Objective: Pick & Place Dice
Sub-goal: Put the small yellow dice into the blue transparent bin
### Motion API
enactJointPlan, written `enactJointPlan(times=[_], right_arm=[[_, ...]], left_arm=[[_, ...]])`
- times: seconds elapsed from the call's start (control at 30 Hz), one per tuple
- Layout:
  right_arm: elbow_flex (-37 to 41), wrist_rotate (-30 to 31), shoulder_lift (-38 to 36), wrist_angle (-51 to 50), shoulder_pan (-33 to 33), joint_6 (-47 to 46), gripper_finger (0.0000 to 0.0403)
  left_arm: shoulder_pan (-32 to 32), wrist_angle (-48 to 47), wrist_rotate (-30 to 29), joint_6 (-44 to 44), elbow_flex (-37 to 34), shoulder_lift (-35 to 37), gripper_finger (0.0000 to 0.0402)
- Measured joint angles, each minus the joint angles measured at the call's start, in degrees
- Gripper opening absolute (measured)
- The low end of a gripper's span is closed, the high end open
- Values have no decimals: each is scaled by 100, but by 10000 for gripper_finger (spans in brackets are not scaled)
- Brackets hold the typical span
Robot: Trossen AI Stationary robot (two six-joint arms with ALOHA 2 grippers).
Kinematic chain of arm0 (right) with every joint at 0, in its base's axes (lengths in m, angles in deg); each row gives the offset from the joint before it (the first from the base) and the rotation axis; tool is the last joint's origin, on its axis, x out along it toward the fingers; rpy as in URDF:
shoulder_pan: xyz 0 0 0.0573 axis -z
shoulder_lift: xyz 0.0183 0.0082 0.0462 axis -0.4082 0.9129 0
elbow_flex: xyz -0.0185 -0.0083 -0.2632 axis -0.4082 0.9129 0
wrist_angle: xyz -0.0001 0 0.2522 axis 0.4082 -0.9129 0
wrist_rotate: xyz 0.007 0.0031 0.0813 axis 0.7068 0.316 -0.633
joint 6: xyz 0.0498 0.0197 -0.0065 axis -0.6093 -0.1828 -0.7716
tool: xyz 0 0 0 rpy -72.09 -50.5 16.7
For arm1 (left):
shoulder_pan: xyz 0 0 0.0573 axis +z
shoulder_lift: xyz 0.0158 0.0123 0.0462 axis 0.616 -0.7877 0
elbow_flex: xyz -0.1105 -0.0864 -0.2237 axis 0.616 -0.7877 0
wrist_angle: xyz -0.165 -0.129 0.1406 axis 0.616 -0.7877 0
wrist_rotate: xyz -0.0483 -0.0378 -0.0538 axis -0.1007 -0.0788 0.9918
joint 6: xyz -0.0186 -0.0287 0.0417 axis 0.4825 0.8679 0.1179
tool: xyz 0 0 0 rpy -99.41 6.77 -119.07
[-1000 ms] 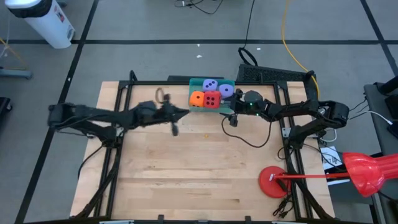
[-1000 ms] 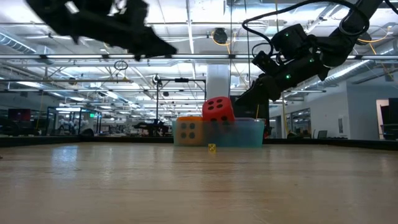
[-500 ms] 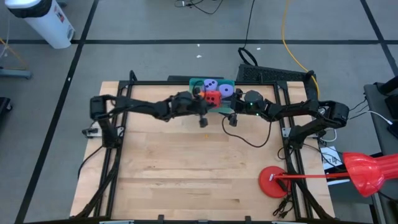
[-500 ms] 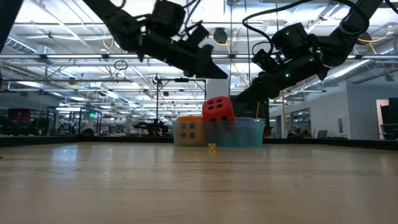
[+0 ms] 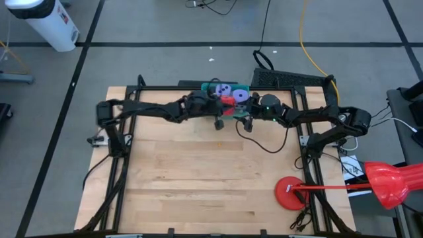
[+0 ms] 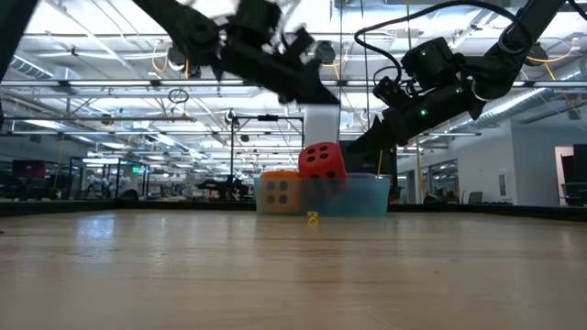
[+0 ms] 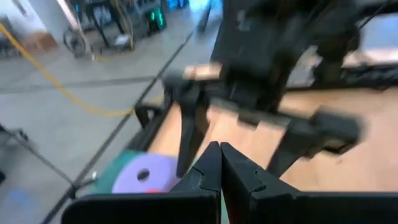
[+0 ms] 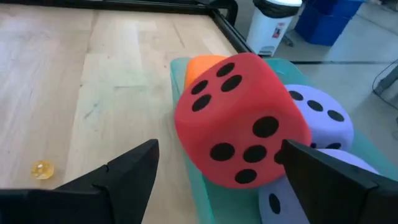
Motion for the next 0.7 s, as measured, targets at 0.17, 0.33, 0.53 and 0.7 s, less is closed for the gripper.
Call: enactJointPlan(times=[0.17,0.33,0.53,0.7], right_arm=[[0,-420,0,-5,0,-338,323],[0,-1109,0,22,-22,-638,311],[0,-1484,0,376,-405,-852,299],[0,-1475,0,1046,-775,-1195,297]], left_arm=[[-211,90,15,-34,-820,1341,1],[-451,156,14,386,-2131,3027,1],[-908,281,-19,889,-3755,4618,1],[-1177,1113,-100,1096,-5057,5841,1]])
